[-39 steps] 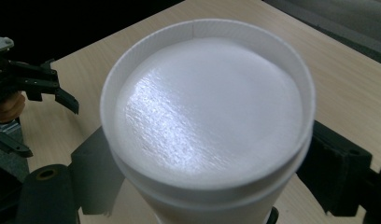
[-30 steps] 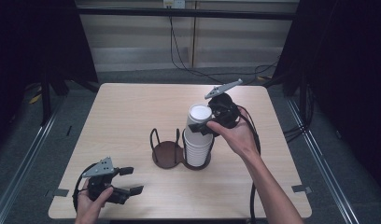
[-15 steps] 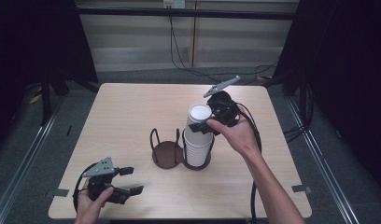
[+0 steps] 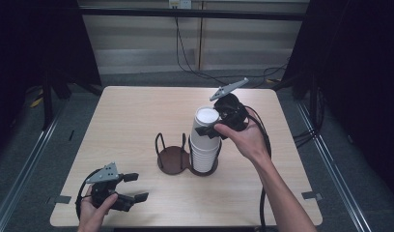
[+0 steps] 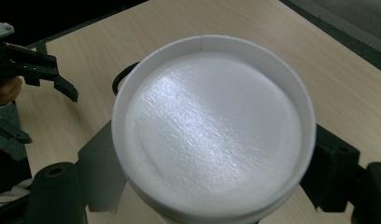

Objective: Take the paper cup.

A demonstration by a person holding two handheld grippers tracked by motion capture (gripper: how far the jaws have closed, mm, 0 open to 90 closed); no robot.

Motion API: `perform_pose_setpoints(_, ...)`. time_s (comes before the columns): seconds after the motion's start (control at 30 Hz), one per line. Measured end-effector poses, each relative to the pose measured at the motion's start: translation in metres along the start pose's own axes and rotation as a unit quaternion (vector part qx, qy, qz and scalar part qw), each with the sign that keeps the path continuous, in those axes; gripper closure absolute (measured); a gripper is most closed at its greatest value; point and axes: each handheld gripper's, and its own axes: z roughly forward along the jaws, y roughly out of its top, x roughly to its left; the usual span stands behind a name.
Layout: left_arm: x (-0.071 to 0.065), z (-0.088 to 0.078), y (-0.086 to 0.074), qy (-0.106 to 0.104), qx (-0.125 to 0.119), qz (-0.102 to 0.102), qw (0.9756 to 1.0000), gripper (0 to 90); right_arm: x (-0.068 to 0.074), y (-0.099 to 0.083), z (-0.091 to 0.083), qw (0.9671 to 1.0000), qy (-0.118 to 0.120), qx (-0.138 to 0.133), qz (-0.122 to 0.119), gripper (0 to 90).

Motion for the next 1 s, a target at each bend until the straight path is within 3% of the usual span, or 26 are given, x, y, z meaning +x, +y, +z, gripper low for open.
perform_pose_setpoints(0.57,0.000,0.001,0.000,-0.002,0.002,-0.001,1.0000,16.7,0.003,0.000,-0.015,0.9990,-0.004,-0.043,-0.005,22.2)
perform_pose_setpoints(1.0,0.000,0.002,0.000,-0.005,0.008,0.001,1.0000,16.7,0.002,-0.003,-0.024,0.9976,-0.003,-0.069,0.011,22.4)
